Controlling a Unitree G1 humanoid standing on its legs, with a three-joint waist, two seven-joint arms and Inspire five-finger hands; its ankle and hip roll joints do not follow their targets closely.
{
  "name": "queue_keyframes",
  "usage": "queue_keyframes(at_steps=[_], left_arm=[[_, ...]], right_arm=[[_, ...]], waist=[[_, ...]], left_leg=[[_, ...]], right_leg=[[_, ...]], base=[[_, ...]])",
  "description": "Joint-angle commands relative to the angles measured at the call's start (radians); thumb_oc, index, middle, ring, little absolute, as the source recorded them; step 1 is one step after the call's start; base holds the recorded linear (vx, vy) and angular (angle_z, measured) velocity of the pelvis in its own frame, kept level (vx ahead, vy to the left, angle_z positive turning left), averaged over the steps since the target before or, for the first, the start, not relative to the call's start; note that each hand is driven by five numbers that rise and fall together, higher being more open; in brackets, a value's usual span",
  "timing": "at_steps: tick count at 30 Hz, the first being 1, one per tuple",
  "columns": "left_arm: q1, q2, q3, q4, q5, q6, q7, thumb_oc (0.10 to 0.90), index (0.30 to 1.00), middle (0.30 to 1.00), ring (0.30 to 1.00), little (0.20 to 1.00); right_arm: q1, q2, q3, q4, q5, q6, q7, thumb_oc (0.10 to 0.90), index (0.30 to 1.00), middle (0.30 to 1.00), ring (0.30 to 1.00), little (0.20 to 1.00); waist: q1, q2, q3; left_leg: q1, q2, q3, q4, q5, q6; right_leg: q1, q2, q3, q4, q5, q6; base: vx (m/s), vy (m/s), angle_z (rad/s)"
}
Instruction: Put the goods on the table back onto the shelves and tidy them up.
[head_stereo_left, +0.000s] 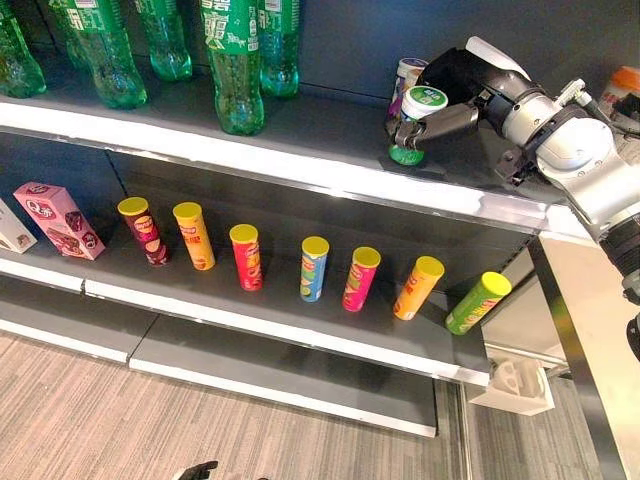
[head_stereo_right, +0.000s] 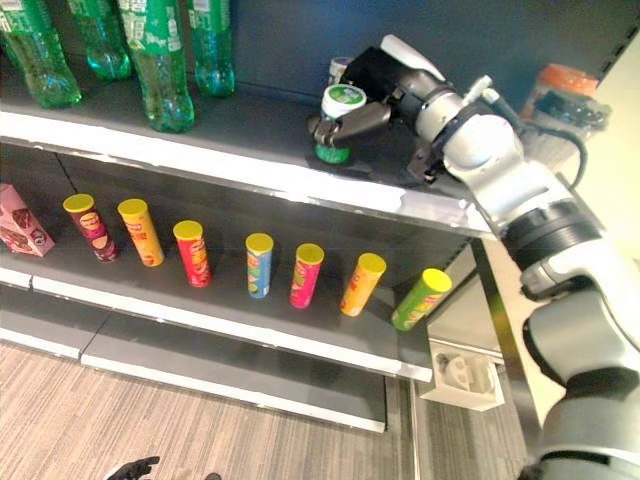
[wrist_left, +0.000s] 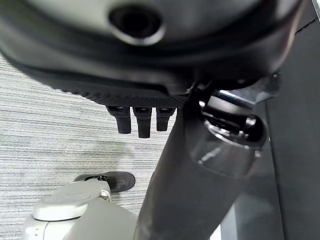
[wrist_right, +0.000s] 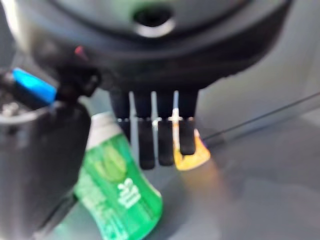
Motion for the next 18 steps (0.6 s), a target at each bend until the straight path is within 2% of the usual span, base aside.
queue_keyframes(at_steps=[1, 9, 10, 11, 12, 17, 18], left_arm=[[-0.066, 0.06, -0.043, 0.032, 0.01, -0.036, 0.01, 0.8, 0.9, 0.9, 0.9, 0.9], [-0.064, 0.06, -0.041, 0.025, 0.009, -0.035, 0.009, 0.8, 0.9, 0.9, 0.9, 0.9], [-0.063, 0.061, -0.041, 0.023, 0.007, -0.035, 0.01, 0.8, 0.9, 0.9, 0.9, 0.9], [-0.063, 0.061, -0.04, 0.022, 0.007, -0.036, 0.009, 0.8, 0.9, 0.9, 0.9, 0.9], [-0.061, 0.06, -0.041, 0.02, 0.007, -0.036, 0.009, 0.8, 0.9, 0.9, 0.9, 0.9], [-0.06, 0.058, -0.042, 0.019, 0.006, -0.036, 0.009, 0.8, 0.9, 0.9, 0.9, 0.9], [-0.06, 0.055, -0.044, 0.012, 0.003, -0.035, 0.009, 0.8, 0.9, 0.9, 0.9, 0.9]], right_arm=[[-0.105, -0.014, -0.03, 0.024, -0.016, -0.03, -0.073, 0.4, 0.3, 0.3, 0.3, 0.3], [-0.088, -0.006, -0.04, 0.017, -0.011, -0.025, -0.069, 0.4, 0.3, 0.3, 0.3, 0.3], [-0.086, -0.005, -0.039, 0.015, -0.009, -0.025, -0.068, 0.472, 0.408, 0.408, 0.408, 0.408], [-0.085, -0.003, -0.039, 0.015, -0.009, -0.024, -0.067, 0.579, 0.568, 0.568, 0.568, 0.568], [-0.084, -0.003, -0.04, 0.016, -0.009, -0.024, -0.067, 0.662, 0.693, 0.693, 0.693, 0.693], [-0.081, 0.001, -0.043, 0.016, -0.008, -0.024, -0.067, 0.66, 0.691, 0.691, 0.691, 0.691], [-0.079, 0.006, -0.046, 0.011, -0.006, -0.022, -0.064, 0.767, 0.851, 0.851, 0.851, 0.851]], waist=[[0.03, -0.073, -0.023], [0.029, -0.074, -0.021], [0.028, -0.073, -0.021], [0.027, -0.073, -0.021], [0.025, -0.072, -0.021], [0.024, -0.072, -0.022], [0.021, -0.07, -0.023]], left_leg=[[-0.016, 0.007, 0.043, 0.001, -0.064, -0.015], [-0.014, 0.006, 0.046, 0.001, -0.068, -0.014], [-0.013, 0.005, 0.047, 0.001, -0.068, -0.013], [-0.012, 0.005, 0.048, 0.001, -0.068, -0.013], [-0.011, 0.005, 0.05, 0.001, -0.069, -0.013], [-0.008, 0.005, 0.051, 0.001, -0.07, -0.013], [-0.002, 0.005, 0.053, 0.001, -0.073, -0.012]], right_leg=[[0.013, -0.126, -0.037, 0.006, 0.01, 0.109], [0.011, -0.128, -0.034, 0.006, 0.011, 0.11], [0.011, -0.129, -0.032, 0.006, 0.012, 0.11], [0.011, -0.129, -0.03, 0.006, 0.011, 0.11], [0.011, -0.129, -0.031, 0.006, 0.011, 0.11], [0.013, -0.129, -0.03, 0.006, 0.01, 0.109], [0.016, -0.128, -0.03, 0.006, 0.009, 0.109]], base=[[0.0, 0.0, 0.0], [0.0, 0.0, 0.0], [0.0, 0.0, 0.0], [0.0, 0.0, 0.0], [0.0, 0.0, 0.0], [0.0, 0.0, 0.0], [0.0, 0.0, 0.0]])
